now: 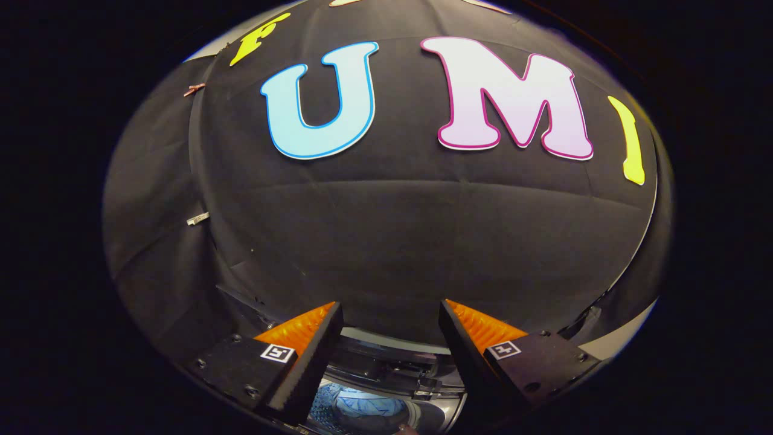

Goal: Put the clothes into the washing machine and then close the washing machine lid.

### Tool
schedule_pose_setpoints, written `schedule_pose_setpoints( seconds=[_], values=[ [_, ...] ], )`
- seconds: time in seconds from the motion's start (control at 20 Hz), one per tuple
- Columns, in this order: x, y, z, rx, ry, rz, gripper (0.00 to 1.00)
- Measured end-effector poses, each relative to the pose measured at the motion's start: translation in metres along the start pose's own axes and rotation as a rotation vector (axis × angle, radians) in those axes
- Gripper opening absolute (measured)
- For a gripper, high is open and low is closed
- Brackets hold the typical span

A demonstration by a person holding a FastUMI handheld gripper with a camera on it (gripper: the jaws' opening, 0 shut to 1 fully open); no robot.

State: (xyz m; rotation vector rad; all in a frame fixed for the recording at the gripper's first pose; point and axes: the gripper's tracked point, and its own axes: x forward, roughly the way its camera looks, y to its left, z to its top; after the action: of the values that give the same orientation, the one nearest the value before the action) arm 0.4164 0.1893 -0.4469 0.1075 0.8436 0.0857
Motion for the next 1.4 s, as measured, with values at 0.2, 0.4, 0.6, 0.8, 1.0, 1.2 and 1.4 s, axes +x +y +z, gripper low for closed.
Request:
schedule_pose_setpoints(
  seconds=[0.2,0.4,0.6,0.8,1.0,1.2,1.4],
  values=[
    [0.001,0.000,-0.004,0.055,0.027,-0.004,1.00],
    [-0.003,-0.001,-0.008,0.073,0.053,-0.029,1.00],
    [-0.035,0.011,-0.022,0.069,0.061,-0.055,1.00],
    [-0.057,0.017,-0.036,0.069,0.070,-0.072,1.00],
    [-0.080,0.025,-0.057,0.062,0.094,-0.075,1.00],
    [-0.100,0.033,-0.080,0.048,0.130,-0.069,1.00],
    [-0.121,0.039,-0.101,-0.006,0.161,-0.076,0.99]
  ],
)
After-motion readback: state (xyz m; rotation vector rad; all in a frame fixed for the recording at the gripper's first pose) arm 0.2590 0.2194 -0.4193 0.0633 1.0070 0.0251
